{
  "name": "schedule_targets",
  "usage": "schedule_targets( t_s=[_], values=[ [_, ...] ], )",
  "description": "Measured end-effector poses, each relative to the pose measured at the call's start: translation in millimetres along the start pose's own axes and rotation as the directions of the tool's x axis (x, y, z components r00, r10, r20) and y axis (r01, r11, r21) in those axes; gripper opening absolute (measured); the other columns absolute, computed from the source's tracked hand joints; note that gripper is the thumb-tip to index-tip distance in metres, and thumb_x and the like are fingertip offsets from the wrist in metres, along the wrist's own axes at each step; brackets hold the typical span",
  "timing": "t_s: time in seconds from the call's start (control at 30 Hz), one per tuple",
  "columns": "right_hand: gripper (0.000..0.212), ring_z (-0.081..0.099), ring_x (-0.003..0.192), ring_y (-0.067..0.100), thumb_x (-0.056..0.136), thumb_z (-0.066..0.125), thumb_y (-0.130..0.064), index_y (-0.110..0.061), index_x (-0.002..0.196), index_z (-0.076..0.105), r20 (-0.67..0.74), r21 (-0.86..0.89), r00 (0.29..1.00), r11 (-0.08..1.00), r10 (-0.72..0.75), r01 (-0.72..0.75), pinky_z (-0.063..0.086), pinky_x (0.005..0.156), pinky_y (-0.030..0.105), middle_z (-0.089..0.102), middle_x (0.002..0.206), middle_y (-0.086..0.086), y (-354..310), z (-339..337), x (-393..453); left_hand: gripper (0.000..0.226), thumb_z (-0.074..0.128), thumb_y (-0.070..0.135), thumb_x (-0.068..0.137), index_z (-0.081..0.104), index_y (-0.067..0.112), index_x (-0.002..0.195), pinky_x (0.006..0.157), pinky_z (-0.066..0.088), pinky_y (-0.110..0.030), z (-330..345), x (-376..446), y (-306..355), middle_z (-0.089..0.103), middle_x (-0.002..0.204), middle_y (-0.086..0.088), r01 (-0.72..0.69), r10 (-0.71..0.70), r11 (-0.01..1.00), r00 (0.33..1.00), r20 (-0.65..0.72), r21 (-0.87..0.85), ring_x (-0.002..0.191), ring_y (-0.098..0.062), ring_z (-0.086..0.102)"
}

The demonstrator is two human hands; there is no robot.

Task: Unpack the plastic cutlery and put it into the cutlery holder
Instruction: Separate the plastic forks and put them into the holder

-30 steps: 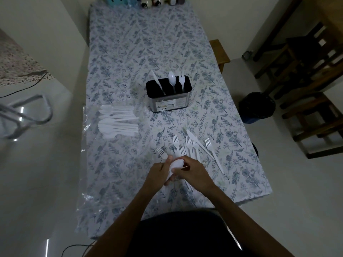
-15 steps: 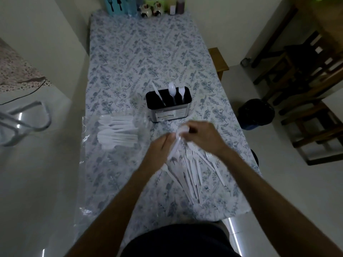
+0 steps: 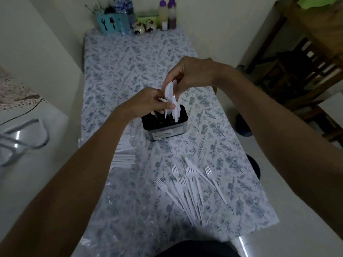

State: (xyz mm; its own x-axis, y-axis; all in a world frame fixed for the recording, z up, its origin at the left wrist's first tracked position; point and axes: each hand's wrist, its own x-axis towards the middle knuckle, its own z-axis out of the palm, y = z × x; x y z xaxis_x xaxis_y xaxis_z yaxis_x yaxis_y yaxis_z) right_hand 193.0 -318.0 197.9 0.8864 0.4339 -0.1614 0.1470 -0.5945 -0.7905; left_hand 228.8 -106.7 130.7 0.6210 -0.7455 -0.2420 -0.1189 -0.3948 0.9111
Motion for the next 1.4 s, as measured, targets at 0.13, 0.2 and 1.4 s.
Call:
schedule_targets(
  t_s=[0.13, 0.2, 1.4],
  values=[
    [0.029, 0.073, 0.103, 0.022, 0.083, 0.076, 0.002, -0.002, 0.112, 0.076, -0.081, 0.168, 0.996, 0.986, 0.020, -0.006, 0.059, 0.092, 0.032, 0.077, 0.108, 0.011, 25.8, -0.6, 7.3, 0.023, 0.076, 0.028, 0.091, 0.078, 0.008, 0.103, 0.075, 0.048, -0.014, 16.7, 14.4, -16.9, 0.078, 0.083, 0.003, -0.033, 0.037, 0.999, 0.980, -0.195, 0.025, 0.077, -0.002, 0.069],
    [0.026, 0.073, 0.105, 0.021, 0.084, 0.075, 0.002, -0.001, 0.110, 0.076, -0.095, 0.236, 0.994, 0.972, 0.044, -0.020, 0.059, 0.091, 0.030, 0.077, 0.108, 0.009, 40.0, 4.6, 8.8, 0.040, 0.073, 0.041, 0.091, 0.076, 0.002, 0.098, 0.070, 0.045, -0.021, 29.9, 17.9, -27.7, 0.074, 0.081, -0.014, -0.021, 0.053, 0.993, 0.957, -0.286, 0.113, 0.067, -0.010, 0.063],
    [0.041, 0.065, 0.093, 0.013, 0.079, 0.083, -0.024, -0.015, 0.116, 0.066, -0.324, 0.336, 0.928, 0.939, 0.184, -0.069, 0.047, 0.061, 0.010, 0.068, 0.106, -0.002, 94.9, 62.8, 45.2, 0.032, 0.046, 0.024, 0.108, 0.061, -0.004, 0.106, 0.051, 0.035, -0.016, 111.5, 73.1, -50.4, 0.065, 0.088, -0.010, 0.405, -0.289, 0.911, 0.490, -0.822, -0.079, 0.071, -0.015, 0.057]
  ],
)
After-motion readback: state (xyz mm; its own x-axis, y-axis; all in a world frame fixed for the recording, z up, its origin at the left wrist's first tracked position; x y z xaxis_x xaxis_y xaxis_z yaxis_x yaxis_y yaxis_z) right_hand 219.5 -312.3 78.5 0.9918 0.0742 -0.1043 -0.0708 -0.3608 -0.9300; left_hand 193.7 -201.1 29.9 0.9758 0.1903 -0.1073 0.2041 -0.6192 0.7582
